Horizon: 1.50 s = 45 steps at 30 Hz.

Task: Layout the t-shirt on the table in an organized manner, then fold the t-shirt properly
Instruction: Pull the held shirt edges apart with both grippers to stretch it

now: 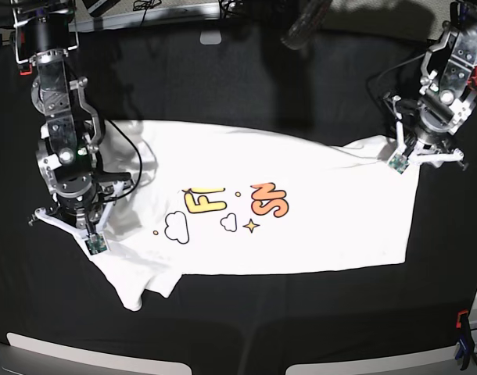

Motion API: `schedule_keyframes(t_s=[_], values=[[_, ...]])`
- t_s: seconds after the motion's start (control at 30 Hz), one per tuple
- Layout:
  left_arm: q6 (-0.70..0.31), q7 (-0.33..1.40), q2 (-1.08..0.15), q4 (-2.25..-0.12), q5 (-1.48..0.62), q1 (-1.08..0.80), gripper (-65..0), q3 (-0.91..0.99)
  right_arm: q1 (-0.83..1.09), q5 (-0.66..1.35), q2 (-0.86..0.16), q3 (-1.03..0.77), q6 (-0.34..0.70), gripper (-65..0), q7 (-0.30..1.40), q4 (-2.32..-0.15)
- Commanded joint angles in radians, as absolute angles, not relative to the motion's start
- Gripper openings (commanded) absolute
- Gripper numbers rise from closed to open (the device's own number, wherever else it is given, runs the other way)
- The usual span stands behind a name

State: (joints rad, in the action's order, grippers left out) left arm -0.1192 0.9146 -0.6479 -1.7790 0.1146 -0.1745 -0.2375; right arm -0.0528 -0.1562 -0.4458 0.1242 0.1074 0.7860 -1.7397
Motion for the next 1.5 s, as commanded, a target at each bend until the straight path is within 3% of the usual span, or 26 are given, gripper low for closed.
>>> schedule_keyframes(t_s=[0.0,0.43,0.87,1.07,1.47], values=[[-0.117,0.921,-0.664,-1.794,0.140,-0.163,-42.4,-0.231,-0.074,-0.171,-0.457,0.118,0.098,-65.0,0.766,-1.758],[-0.116,0.760,-0.662,-1.742,0.142,-0.163,-42.4,-0.231,-0.074,-0.171,-0.457,0.118,0.098,-65.0,0.768,-1.758],[-0.112,0.807,-0.662,-1.751,0.290,-0.163,-43.9,-0.231,-0.074,-0.171,-0.457,0.118,0.098,-65.0,0.768,-1.758],[-0.112,0.841,-0.663,-1.840,0.287,-0.164,-65.0,-0.231,-0.074,-0.171,-0.457,0.118,0.098,-65.0,0.768,-1.758],[-0.113,0.907,-0.663,-1.971,0.253,-0.166,-65.0,-0.231,-0.074,-0.171,-0.457,0.118,0.098,-65.0,0.772,-1.758]])
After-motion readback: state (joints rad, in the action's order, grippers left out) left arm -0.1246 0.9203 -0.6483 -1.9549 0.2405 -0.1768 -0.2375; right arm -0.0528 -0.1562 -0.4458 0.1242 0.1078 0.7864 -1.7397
